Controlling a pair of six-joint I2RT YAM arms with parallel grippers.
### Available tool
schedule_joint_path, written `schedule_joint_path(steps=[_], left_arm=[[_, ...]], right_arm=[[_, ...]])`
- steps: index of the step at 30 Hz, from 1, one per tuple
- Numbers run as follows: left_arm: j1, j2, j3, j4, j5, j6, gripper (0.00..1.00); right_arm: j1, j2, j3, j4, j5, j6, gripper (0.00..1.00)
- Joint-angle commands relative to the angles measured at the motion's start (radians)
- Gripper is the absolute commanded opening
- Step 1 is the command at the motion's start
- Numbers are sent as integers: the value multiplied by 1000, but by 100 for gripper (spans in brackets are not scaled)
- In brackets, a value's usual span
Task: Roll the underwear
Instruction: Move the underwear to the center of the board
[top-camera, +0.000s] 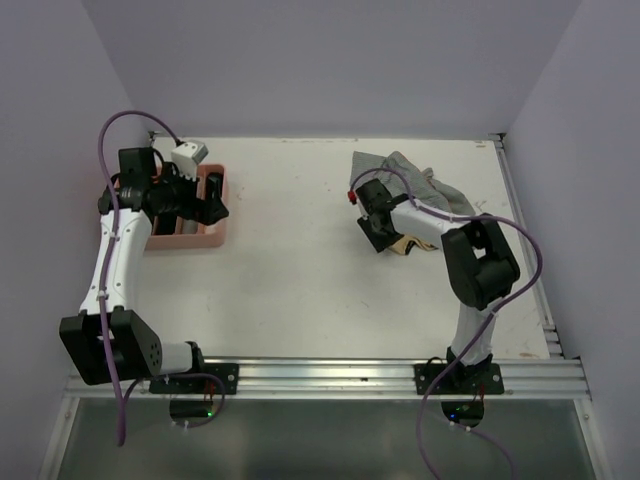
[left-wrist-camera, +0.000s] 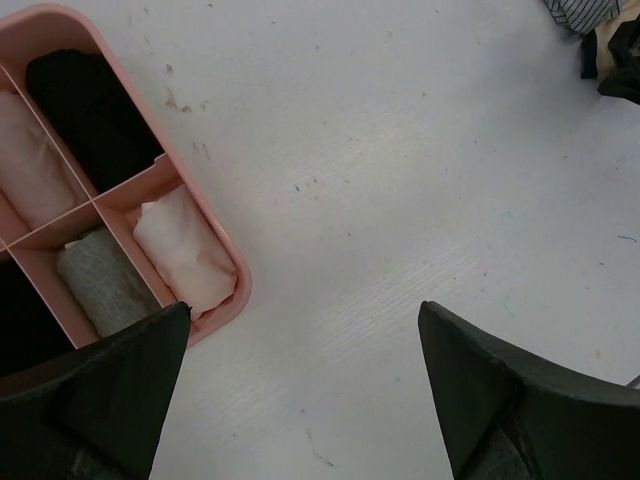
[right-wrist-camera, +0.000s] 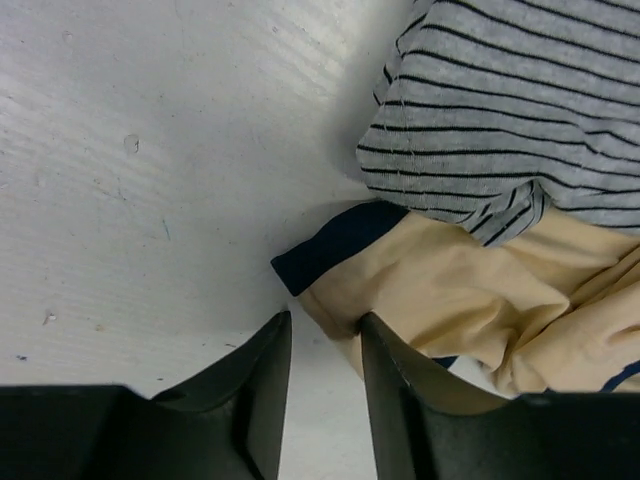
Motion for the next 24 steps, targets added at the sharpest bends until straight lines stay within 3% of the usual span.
schedule_joint_path(steps=[1,4,5,9,10,14,17,24], left_arm=[[9,-39,-3,-4,-9,20,100],[8,-38,-4,5,-3,17,100],[9,-35,-3,10,-3,16,100],[8,-32,0,22,9,11,100],[8,-32,0,28,11,13,100],[8,-43,-15,53,82,27,100],[8,-56,-35,85,139,31,100],[8,-82,-96,162,198,20,100]], right_arm=[[4,18,20,35,34,-25,33],[2,-18,3,13,17,-34,13],[2,-38,0,1,14,-31,1],[4,-222,3,-146,13,59,0],[4,-344,2,-167,10,82,0],[4,-577,57,-289,-4,170,0],[4,-632,147,-376,-22,159,0],[16,-568,365,-396,-278,158,0]])
